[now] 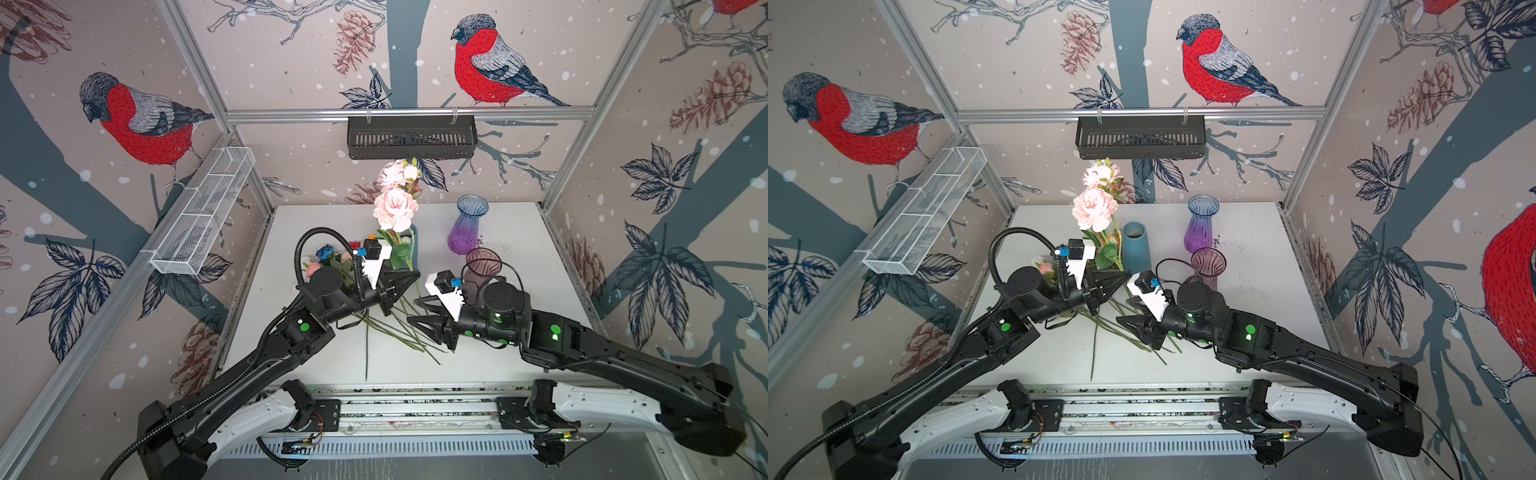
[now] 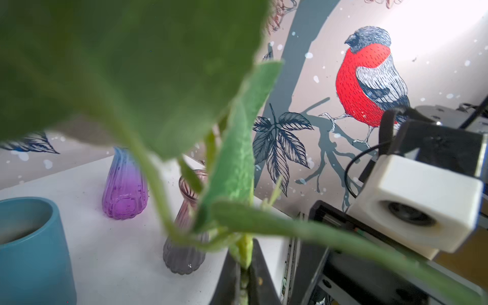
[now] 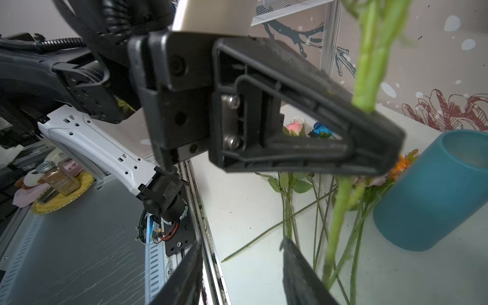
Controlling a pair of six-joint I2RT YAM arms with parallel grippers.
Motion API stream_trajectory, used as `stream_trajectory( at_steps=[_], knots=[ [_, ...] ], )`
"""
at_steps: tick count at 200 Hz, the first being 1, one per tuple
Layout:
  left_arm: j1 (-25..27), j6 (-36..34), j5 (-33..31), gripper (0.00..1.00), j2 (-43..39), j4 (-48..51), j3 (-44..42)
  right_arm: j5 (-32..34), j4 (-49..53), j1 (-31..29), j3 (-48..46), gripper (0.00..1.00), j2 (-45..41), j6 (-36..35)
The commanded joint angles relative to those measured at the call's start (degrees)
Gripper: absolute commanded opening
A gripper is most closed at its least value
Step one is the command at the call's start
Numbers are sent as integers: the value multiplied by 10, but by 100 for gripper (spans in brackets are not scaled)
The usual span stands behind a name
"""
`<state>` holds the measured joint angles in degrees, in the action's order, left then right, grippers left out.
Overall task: Arrange the flowers into the vase
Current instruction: 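Lift the pink rose upright with the left gripper while the right grasps its stem, then carry the rose above the pink vase with the right gripper while the left withdraws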
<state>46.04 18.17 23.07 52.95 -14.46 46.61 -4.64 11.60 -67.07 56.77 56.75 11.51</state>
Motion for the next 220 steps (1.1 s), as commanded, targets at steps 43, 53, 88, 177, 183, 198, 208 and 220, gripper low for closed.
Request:
stream_trajectory(
  at_steps=[43,53,88,177,183,198,208,220],
  knots=[
    [27,-40,-40,0,-8,39,19,63,21,-2,17,49,-37,-15],
    [27,-40,-43,0,-11,40,18,66,22,-2,15,51,-42,-13],
    [27,-32,-23,0,-11,28,20,84,28,5,15,53,-32,0],
    [32,-20,7,10,-8,11,12,79,12,18,44,2,18,13],
    [32,-19,8,18,-10,12,12,80,12,19,46,1,18,13],
    [32,-17,-5,51,-21,23,10,88,12,23,48,0,14,15],
    [32,-16,-37,85,-36,46,10,101,13,28,49,0,7,18],
    [32,-23,-86,99,-60,93,13,122,22,41,56,0,-2,19]
  ],
)
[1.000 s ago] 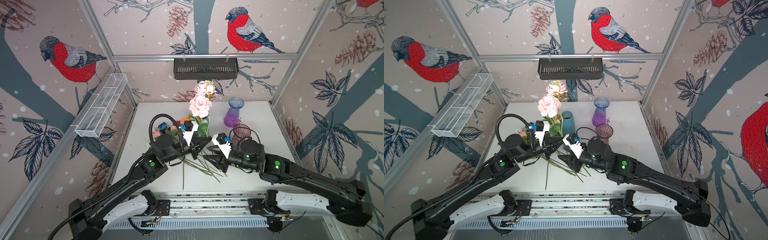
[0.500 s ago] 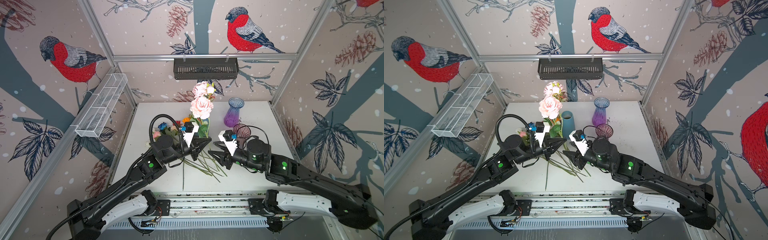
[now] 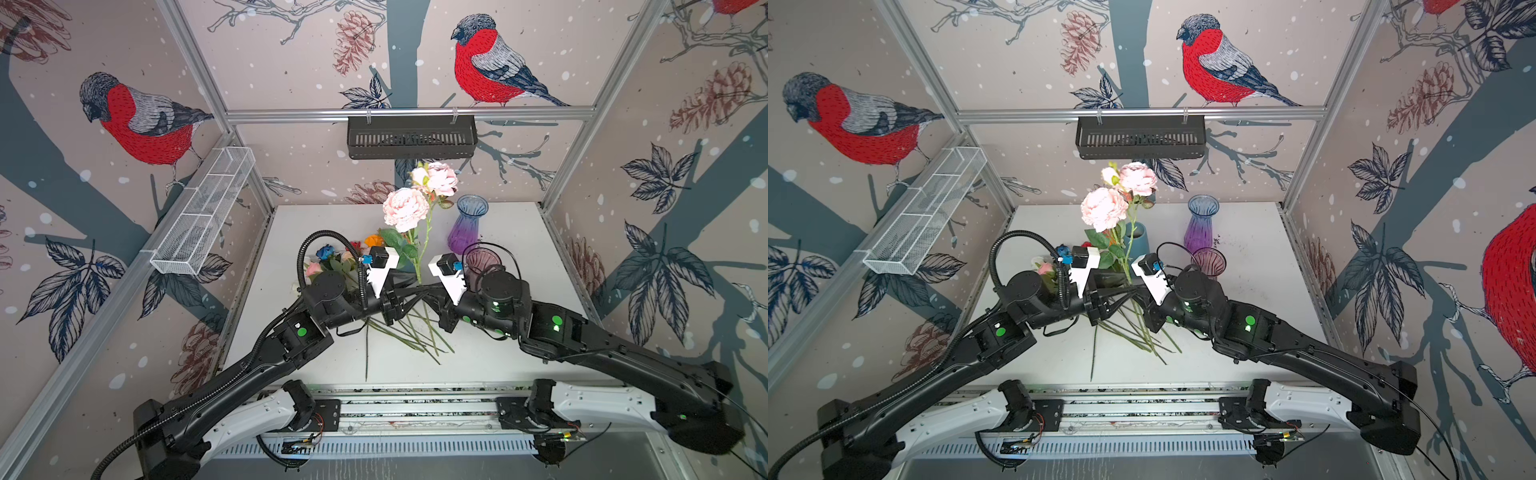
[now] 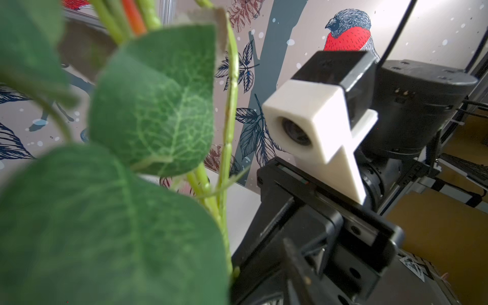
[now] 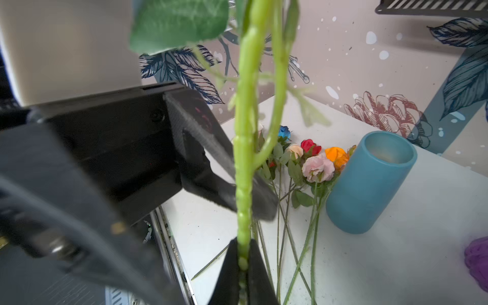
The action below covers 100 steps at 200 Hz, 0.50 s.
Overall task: Arrange the flowers into the vase
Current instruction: 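Carry the rose above the pink vase with the right gripper while the left withdraws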
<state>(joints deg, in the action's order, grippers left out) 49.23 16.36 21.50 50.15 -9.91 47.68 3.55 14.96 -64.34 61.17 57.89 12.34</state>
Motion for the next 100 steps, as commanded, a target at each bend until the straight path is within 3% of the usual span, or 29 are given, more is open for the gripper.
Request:
stream_trajectory(
  at_steps=[1,38,75,100],
  knots=[
    [0,-5,-75,99,-34,53,3,42,-11,15,12,0,-15,10],
    [0,-2,-204,99,-144,216,1,167,24,93,65,0,-41,-4],
    [0,0,-245,99,-211,352,1,188,-72,166,84,0,-51,-47],
    [0,-4,-266,99,-238,382,-32,263,-99,181,120,0,-8,-83]
  ],
)
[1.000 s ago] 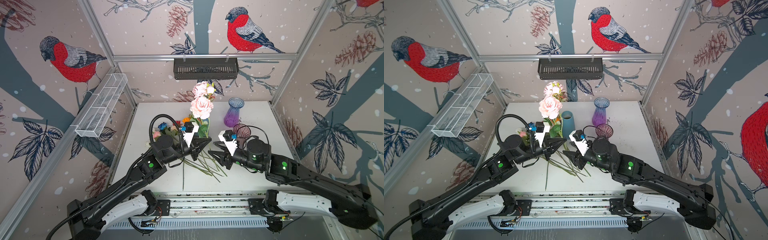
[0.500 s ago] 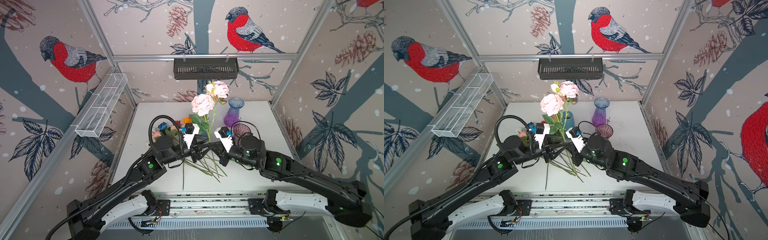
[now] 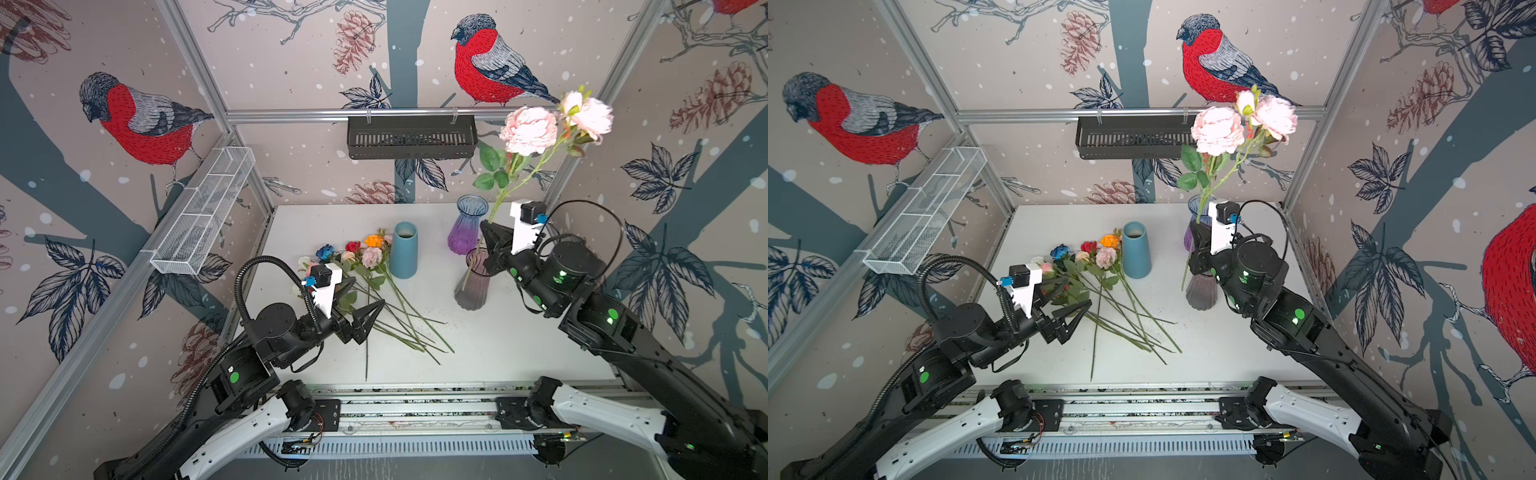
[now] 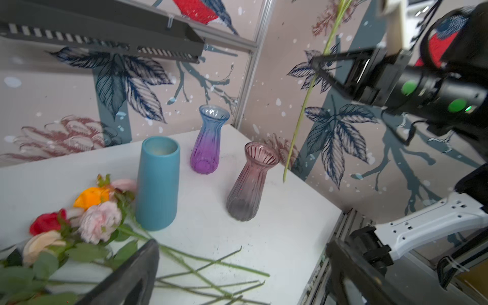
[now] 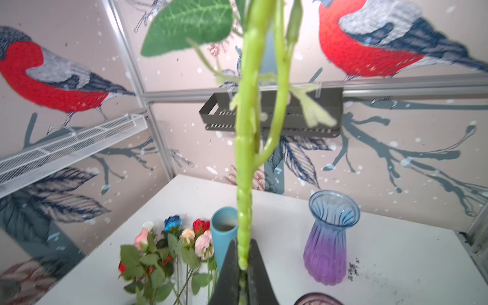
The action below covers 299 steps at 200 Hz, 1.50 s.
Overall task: Arrange the flowers into the vase
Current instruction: 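Carry the rose above the pink vase with the right gripper while the left withdraws, then lower the rose stem into the pink ribbed vase and open the right gripper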
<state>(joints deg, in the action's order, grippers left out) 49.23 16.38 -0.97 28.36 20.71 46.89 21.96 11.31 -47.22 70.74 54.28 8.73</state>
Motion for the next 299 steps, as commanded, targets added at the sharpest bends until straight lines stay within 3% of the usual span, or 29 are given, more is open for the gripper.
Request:
stream_trajectory(
  at_steps=[1,27,75,108,181,269,281,290,299],
  knots=[
    [0,-4,-43,99,-21,75,-26,82,-64,11,26,0,30,-48],
    [0,-8,-33,99,-50,61,-47,111,-92,28,30,0,59,-52],
    [-1,-1,-84,99,-97,67,-54,145,-105,46,31,0,88,-68],
    [-12,-1,-88,99,-99,68,-55,135,-119,77,-16,0,81,-49],
    [-64,-19,-38,99,-98,50,-64,21,-135,187,-113,0,53,48],
    [-70,-27,-34,99,-93,46,-70,-55,-112,195,-170,2,99,115],
    [-70,-27,-34,99,-92,46,-71,-59,-113,195,-180,4,96,121],
    [-70,-28,-35,99,-90,45,-71,-63,-113,194,-186,11,92,121],
    [-70,-27,-36,99,-89,46,-71,-74,-112,194,-193,33,87,116]
  ],
)
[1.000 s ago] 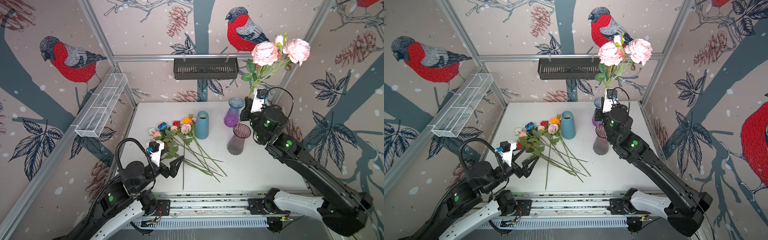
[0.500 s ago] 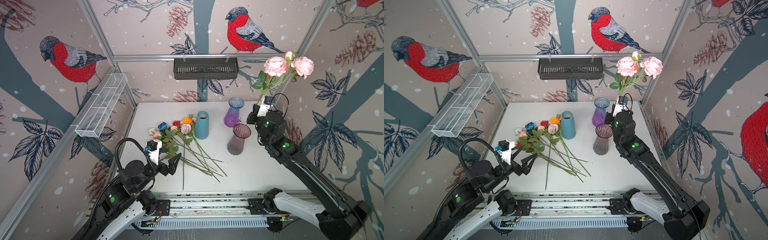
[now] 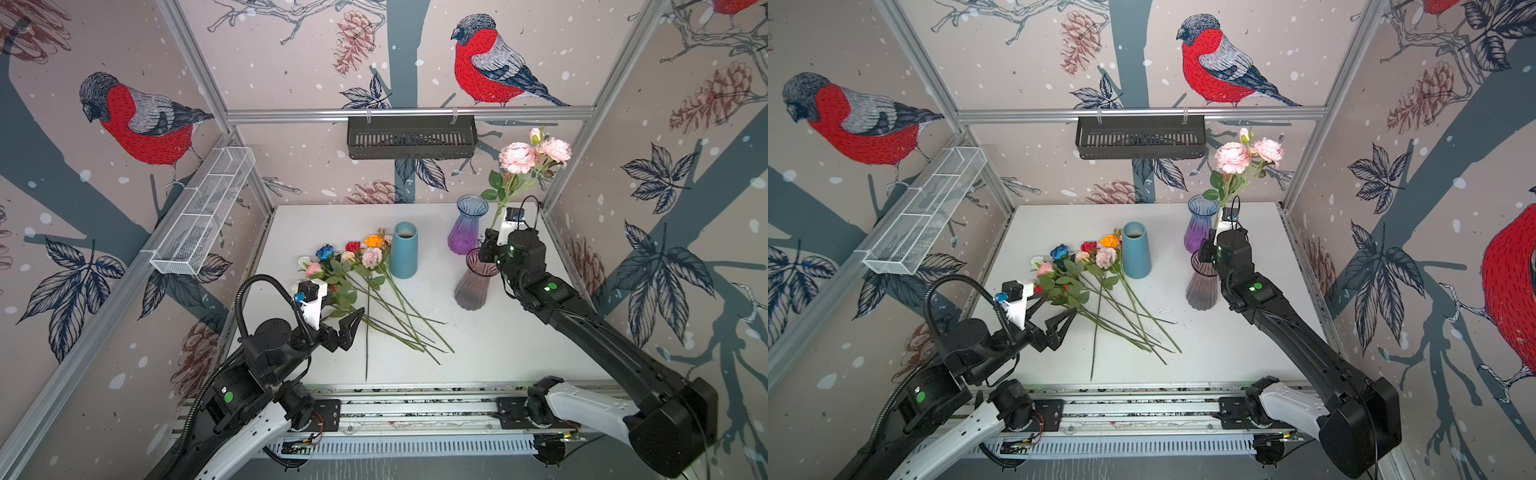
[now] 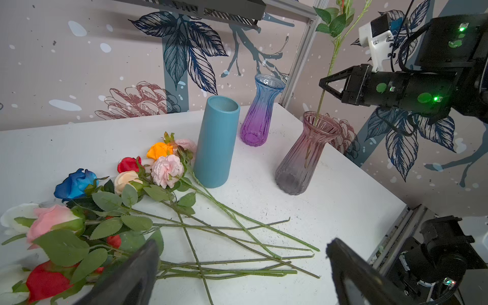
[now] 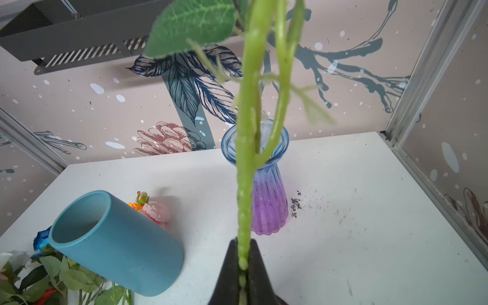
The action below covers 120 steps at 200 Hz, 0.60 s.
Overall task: Arrange the flowers into the vase
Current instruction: 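Lower the rose stem into the pink ribbed vase and open the right gripper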
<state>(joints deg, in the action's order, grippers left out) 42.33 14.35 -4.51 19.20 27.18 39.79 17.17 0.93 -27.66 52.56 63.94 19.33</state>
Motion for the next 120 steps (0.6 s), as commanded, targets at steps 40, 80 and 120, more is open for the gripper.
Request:
stream_trajectory(
  at_steps=[40,80,120],
  knots=[
    [-3,2,-40,99,2,-11,0,0,22,-13,-50,64,-62,-3],
    [-4,-6,-31,99,23,-28,-6,36,18,-13,-137,64,-185,0],
    [-4,81,27,97,62,-114,-18,61,22,-12,-220,64,-293,12]
  ],
)
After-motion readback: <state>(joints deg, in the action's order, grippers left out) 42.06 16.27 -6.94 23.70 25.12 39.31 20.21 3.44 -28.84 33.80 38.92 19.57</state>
